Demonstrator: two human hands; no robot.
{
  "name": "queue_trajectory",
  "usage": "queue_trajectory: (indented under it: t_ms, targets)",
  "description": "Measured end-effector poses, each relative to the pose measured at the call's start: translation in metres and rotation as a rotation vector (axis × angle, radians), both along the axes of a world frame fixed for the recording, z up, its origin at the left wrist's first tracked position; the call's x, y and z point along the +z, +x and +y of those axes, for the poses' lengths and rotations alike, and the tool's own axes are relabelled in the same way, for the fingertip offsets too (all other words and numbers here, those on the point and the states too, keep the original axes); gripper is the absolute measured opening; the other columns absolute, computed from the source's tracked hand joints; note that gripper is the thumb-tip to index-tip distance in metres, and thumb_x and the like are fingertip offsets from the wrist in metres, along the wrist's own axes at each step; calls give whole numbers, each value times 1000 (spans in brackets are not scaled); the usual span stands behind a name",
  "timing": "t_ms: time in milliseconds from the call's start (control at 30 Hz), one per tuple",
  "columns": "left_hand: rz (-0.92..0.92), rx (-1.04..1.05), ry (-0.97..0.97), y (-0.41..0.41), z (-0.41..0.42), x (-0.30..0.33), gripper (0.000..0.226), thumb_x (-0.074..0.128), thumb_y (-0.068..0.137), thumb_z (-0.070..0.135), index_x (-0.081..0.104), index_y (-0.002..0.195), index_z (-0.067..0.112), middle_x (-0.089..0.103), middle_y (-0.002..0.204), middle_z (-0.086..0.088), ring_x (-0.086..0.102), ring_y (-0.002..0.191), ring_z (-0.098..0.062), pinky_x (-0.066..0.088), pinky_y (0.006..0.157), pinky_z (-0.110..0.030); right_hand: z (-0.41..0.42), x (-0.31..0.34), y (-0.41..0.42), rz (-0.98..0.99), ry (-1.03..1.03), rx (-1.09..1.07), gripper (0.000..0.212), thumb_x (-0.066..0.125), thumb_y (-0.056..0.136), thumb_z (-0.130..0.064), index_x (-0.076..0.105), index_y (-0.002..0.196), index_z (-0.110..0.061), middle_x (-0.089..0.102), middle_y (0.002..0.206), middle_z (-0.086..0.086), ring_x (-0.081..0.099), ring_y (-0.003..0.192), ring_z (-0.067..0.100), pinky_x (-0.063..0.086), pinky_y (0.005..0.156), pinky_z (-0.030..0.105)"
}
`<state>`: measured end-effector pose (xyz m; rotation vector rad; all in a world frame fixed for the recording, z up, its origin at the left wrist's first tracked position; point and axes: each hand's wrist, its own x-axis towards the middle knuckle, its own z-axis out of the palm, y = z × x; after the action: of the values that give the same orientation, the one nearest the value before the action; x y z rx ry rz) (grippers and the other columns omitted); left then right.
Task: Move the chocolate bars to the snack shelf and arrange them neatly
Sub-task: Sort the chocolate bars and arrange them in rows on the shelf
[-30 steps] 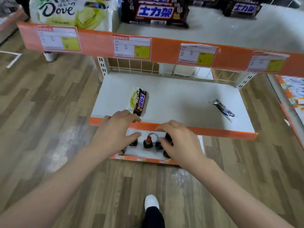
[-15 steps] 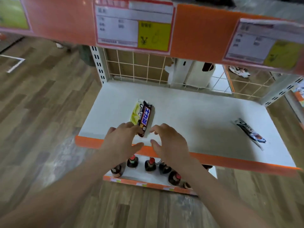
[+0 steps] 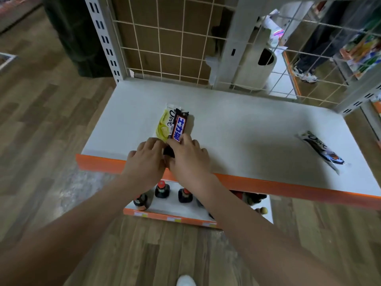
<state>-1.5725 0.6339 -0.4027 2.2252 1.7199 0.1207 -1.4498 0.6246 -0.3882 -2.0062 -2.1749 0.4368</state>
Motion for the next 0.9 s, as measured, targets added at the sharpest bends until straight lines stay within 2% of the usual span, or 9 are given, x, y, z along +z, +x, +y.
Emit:
queue_trajectory:
  t_ms: [167, 267, 333, 433, 533, 667, 700, 833, 900]
  targets:
    - [58, -7, 73, 4, 1, 0, 36, 42, 91, 21, 41, 126, 17, 37, 136, -2, 37, 122, -24, 35, 92, -39, -8, -3, 15, -22, 80, -51, 28, 46, 93, -26, 47, 121, -25, 43, 123, 2, 49, 104, 24, 39, 81, 37]
    - [96, -33, 88, 8, 9, 2, 47, 43, 91, 22, 31, 136, 16, 21, 149, -6, 25, 133, -25, 30, 101, -42, -6, -1, 31, -53, 81, -85, 26, 48, 93, -28, 46, 119, -25, 43, 120, 1, 51, 100, 22, 35, 77, 32]
    - [84, -34, 3, 13, 12, 2, 52, 40, 95, 25, 22, 142, 15, 12, 154, -6, 17, 139, -25, 26, 107, -43, -5, -1, 44, -63, 60, -112, 25, 51, 92, -29, 48, 116, -24, 44, 118, 0, 50, 99, 21, 32, 75, 31]
    - [95, -29, -39, 23, 7, 2, 50, 37, 96, 27, 23, 142, 15, 20, 150, -10, 25, 133, -30, 30, 104, -42, -5, 2, 61, -78, 26, -158, 18, 53, 91, -30, 50, 108, -23, 46, 116, -2, 51, 99, 20, 34, 79, 32]
    - [118, -68, -30, 40, -5, 6, 44, 37, 93, 25, 32, 136, 17, 32, 135, -13, 37, 119, -31, 36, 94, -41, -5, 5, 78, -141, -14, -226, 14, 54, 91, -23, 52, 105, -22, 50, 111, -1, 52, 99, 19, 37, 84, 35]
    - [-178, -151, -86, 57, -9, 10, 40, 42, 87, 9, 46, 127, 16, 47, 125, -9, 44, 116, -26, 42, 92, -40, -8, 6, 100, -228, -46, -351, 24, 56, 84, -16, 49, 105, -24, 50, 108, -3, 49, 103, 18, 36, 92, 38]
    - [-184, -168, -66, 59, -7, 11, 44, 43, 85, 6, 46, 127, 18, 47, 127, -6, 42, 118, -25, 41, 93, -38, -8, 5, 104, -217, -48, -367, 31, 58, 82, -15, 47, 109, -25, 50, 110, -3, 48, 105, 18, 36, 94, 39]
    - [68, -225, 49, 54, 6, 4, 58, 47, 89, 17, 26, 142, 28, 22, 151, 6, 20, 137, -19, 24, 107, -37, -6, -3, 112, -109, 2, -224, 47, 55, 86, -22, 38, 129, -26, 46, 123, -4, 44, 113, 18, 38, 90, 37]
    - [125, -258, 31, 48, 14, 2, 56, 47, 93, 25, 22, 143, 32, 23, 151, 10, 18, 140, -15, 16, 112, -38, -3, -7, 116, -103, 11, -142, 44, 52, 90, -27, 39, 132, -24, 46, 126, -4, 44, 113, 17, 38, 88, 34]
